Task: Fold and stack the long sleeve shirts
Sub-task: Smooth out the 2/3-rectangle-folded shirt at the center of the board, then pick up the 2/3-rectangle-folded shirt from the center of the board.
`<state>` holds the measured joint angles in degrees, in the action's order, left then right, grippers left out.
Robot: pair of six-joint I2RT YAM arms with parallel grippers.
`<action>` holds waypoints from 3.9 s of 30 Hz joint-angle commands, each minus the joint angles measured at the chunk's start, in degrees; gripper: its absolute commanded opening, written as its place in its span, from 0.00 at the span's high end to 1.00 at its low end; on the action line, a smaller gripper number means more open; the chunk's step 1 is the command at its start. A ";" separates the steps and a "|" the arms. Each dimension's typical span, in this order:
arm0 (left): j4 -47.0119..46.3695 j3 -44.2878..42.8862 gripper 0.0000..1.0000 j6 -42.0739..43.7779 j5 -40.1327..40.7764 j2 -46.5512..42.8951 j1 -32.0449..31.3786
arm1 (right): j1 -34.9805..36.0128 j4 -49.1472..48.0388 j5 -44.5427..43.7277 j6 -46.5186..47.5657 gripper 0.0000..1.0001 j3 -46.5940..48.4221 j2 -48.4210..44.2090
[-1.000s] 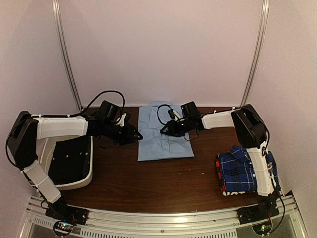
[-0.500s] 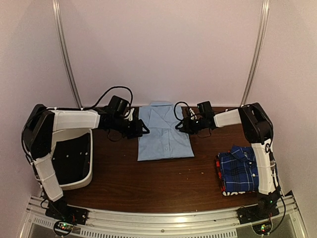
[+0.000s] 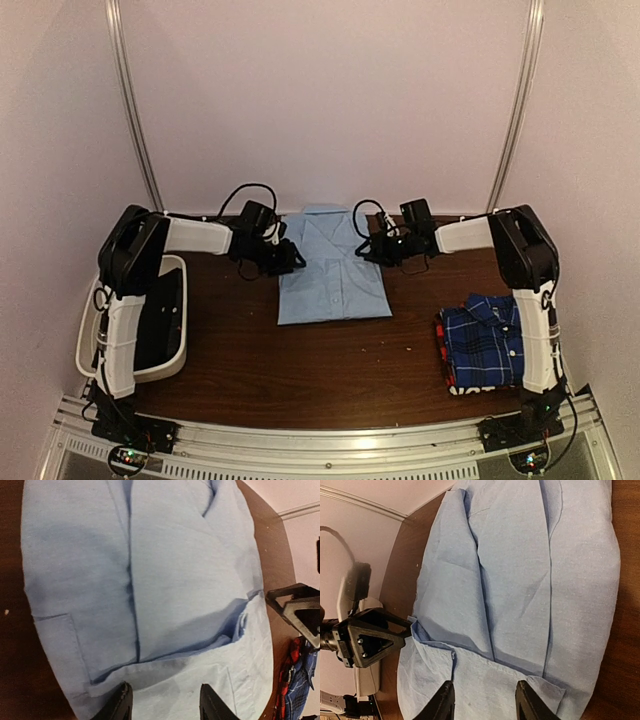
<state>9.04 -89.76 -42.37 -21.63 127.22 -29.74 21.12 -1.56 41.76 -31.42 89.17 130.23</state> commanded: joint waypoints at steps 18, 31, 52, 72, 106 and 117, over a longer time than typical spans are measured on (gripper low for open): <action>8.59 -5.64 0.52 5.71 4.61 -5.37 3.46 | 7.95 5.26 -11.30 6.07 0.55 -15.74 -21.71; 2.23 22.36 0.53 0.39 1.23 -24.78 1.87 | 9.63 3.02 -14.89 4.55 0.57 -31.68 -30.15; -3.59 35.67 0.57 -5.48 0.92 -27.62 -2.69 | 11.16 1.74 -19.01 1.89 0.65 -40.77 -31.65; -3.30 36.40 0.63 -6.55 1.73 -23.73 -4.09 | 11.14 -4.66 -17.12 -0.59 0.66 -41.53 -28.29; -2.51 34.58 1.00 -7.85 -0.43 -22.97 -5.15 | 11.38 -9.85 -14.43 -3.54 1.00 -45.87 -30.51; 1.70 47.70 1.00 -10.46 1.92 -37.55 -10.71 | 17.42 -7.93 -16.25 -7.71 1.00 -56.44 -44.28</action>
<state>7.77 -46.61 -50.81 -21.28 95.35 -37.85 35.48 -10.96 27.24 -36.38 37.01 91.29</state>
